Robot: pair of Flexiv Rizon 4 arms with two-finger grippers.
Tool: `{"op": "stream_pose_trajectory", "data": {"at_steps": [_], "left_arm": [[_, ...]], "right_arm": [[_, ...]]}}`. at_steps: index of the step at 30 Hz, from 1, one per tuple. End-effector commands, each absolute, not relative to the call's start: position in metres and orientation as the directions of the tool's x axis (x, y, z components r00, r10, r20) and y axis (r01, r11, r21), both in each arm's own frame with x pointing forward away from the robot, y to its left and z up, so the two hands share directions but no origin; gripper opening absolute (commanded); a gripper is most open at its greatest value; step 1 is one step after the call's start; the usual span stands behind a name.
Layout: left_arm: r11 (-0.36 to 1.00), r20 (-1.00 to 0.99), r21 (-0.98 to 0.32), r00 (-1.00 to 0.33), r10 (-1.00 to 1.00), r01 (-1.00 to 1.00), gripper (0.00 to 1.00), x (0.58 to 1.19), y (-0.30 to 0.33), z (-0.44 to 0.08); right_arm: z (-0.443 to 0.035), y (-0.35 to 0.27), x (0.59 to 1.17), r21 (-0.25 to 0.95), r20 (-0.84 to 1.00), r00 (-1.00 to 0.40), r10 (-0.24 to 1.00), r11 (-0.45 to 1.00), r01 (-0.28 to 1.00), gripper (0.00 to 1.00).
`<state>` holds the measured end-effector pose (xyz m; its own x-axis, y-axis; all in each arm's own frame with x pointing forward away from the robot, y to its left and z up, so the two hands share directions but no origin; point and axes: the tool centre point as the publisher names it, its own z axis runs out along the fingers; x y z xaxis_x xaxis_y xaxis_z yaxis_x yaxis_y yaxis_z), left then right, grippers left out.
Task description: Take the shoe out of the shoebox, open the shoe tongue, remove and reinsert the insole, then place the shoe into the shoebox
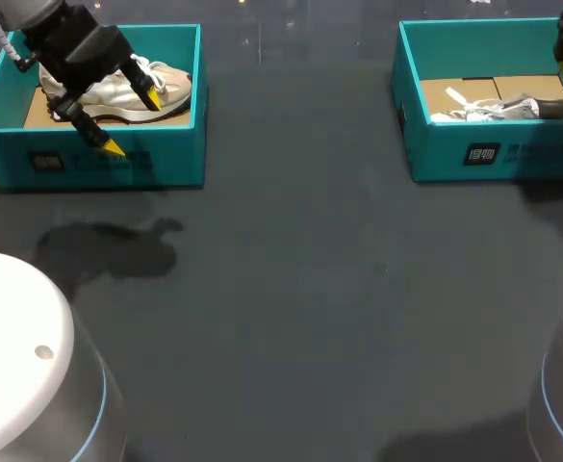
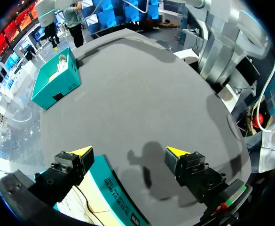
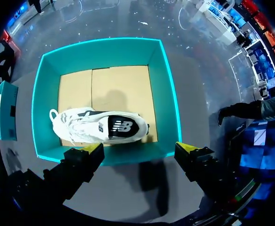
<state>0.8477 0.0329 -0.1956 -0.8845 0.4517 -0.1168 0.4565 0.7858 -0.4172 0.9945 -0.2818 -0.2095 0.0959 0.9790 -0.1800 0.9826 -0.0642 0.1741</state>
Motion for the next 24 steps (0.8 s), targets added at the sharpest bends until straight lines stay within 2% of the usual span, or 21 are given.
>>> {"op": "stream_pose_trajectory", "data": {"at_steps": [1,21,24], "left_arm": [[0.787,-0.117,-0.415,-0.884,0.452,0.457,1.0,0.847,0.033,-0.196],[0.787,-0.117,-0.415,-0.884,0.452,0.457,1.0,0.847,0.033,-0.196],[0.741,-0.092,-0.44,-0.846,0.525,0.508,1.0,0.862,0.043,-0.194]], "right_arm": [[-0.192,-0.274,0.982,0.177,-0.193,0.094,0.977,-0.06,0.982,1.0],[-0.175,-0.255,0.964,0.15,-0.123,0.065,0.99,-0.046,0.988,1.0],[-0.175,-0.255,0.964,0.15,-0.123,0.065,0.99,-0.046,0.988,1.0]]}}
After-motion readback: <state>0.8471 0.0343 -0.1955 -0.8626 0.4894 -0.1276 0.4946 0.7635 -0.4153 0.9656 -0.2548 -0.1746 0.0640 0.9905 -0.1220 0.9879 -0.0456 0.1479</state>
